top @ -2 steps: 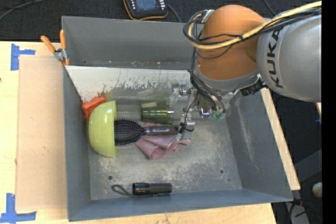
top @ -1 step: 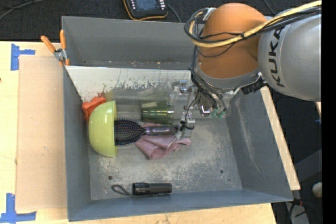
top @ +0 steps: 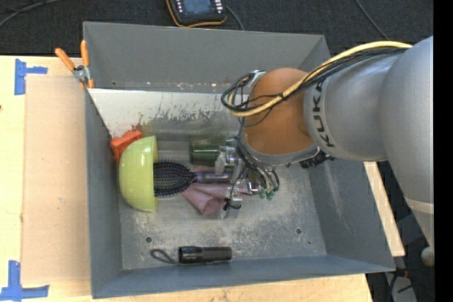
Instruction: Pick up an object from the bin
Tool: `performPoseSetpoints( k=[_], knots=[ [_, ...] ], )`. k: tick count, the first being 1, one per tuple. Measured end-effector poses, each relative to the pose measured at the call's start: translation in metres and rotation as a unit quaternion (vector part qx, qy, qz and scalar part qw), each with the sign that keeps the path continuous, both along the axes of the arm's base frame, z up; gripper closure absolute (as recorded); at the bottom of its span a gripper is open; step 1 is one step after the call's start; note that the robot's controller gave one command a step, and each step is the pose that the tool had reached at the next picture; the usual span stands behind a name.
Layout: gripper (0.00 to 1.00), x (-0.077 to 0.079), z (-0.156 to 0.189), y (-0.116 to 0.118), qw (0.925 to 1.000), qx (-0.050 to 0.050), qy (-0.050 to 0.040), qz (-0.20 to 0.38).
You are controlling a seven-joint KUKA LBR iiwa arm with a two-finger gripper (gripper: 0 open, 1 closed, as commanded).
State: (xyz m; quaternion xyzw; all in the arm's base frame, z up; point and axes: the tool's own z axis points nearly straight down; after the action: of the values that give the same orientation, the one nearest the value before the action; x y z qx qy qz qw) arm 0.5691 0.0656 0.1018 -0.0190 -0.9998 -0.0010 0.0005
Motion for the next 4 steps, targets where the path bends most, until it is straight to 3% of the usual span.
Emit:
performPoseSetpoints(
  k=[1,2,3,4],
  knots=[
    [0.0,0.018,0.058,0.03,0.9998,0.0,-0.005,0.019],
    [0.0,-0.025,-0.003,0.0,0.9994,0.0,0.0094,-0.032],
    [0.0,0.022,-0.03,0.025,0.9951,-0.001,0.0033,-0.099],
    [1.0,-0.017,-0.027,-0.006,0.9904,0.005,-0.003,-0.138]
  ],
)
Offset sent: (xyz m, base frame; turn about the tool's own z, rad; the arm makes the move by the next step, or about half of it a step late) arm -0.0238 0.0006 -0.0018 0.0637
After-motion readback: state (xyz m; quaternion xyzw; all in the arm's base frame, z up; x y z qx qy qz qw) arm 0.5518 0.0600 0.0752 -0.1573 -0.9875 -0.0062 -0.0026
